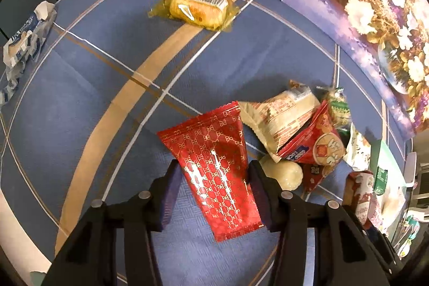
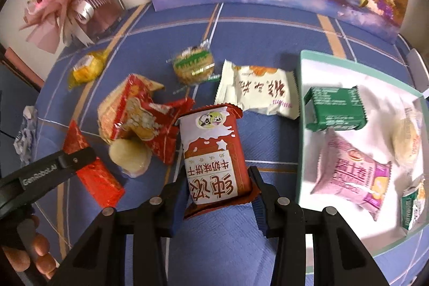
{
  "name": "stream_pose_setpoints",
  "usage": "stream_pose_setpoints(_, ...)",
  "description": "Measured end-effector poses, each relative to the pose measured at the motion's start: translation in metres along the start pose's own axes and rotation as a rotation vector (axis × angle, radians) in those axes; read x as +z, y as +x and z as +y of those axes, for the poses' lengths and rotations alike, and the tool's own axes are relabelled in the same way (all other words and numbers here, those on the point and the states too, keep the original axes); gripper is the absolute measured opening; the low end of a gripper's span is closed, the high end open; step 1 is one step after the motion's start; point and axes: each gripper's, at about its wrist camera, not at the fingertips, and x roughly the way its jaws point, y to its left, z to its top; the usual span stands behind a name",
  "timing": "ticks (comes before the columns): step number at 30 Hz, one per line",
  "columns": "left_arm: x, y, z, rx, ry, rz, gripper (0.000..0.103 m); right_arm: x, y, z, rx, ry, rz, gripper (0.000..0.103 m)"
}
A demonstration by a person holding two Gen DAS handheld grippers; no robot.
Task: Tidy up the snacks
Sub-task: 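Lift the red wafer pack with the left tool while the right tool carries the biscuit pack over the tray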
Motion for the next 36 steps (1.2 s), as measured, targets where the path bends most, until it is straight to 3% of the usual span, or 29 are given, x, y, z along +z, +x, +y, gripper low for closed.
stream_pose_setpoints(13,0.002,-0.045,-0.001,-0.018,0.008,-0.105,0.049,0.008,-0.033,0.002,0.015,0.028,-0.083,0.045)
stream_pose_setpoints(24,0.004,-0.067,-0.023,-0.006,0.062,-0.182,0.049,0.013,-0.052,-0.014,0.031,0.068,-0.124,0.045)
stream_pose_setpoints(28,0.001,-0.078,-0.038,-0.014,0.103,-0.211,0.049,0.015,-0.060,-0.028,0.018,0.099,-0.141,0.045)
stream_pose_setpoints(36,-0.010,-0.089,-0.081,-0.106,0.200,-0.223,0.049,0.017,-0.079,-0.079,-0.006,0.214,-0.175,0.045)
